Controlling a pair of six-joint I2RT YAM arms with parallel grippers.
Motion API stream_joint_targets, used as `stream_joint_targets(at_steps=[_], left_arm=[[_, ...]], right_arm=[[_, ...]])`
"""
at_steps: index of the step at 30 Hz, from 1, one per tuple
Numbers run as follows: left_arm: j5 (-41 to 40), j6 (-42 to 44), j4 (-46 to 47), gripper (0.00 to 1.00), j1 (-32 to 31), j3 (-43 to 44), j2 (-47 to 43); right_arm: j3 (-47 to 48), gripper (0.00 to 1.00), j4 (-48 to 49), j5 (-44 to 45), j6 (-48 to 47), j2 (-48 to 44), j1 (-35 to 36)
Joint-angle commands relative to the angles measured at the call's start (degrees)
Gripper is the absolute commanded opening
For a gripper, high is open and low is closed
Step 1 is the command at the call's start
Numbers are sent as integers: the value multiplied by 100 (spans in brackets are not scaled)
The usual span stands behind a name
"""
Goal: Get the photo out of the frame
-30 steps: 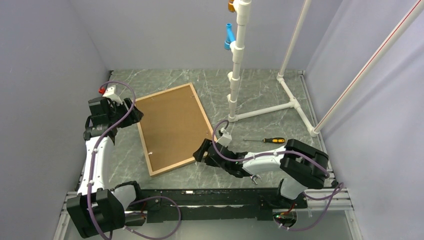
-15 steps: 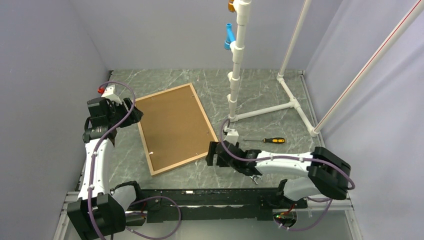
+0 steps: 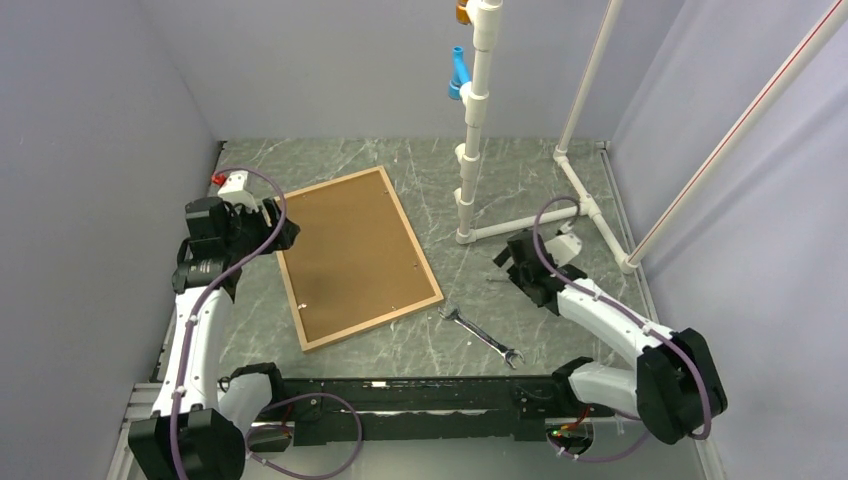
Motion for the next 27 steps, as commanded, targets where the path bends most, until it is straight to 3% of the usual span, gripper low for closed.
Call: stream_joint_targets(at_steps=[1, 8, 18, 23, 26, 27], left_arm=[[14, 281, 217, 68, -214, -5, -117], [-55, 308, 181, 69, -309, 16, -135], [-24, 340, 192, 69, -328, 33, -87], [39, 343, 212, 69, -322, 42, -51], [234, 345, 281, 69, -319, 22, -37], [321, 343, 316, 69, -325, 7, -32]], right_arm=[[354, 99, -1200, 16, 912, 214, -725], [266, 99, -1132, -45, 1015, 571, -1476], [622, 84, -1032, 91, 1005, 1632, -1937], [500, 64, -954, -154, 1025, 1853, -1936], [447, 46, -910, -334, 925, 1913, -1922], [402, 34, -845, -384, 889, 1916, -1918]])
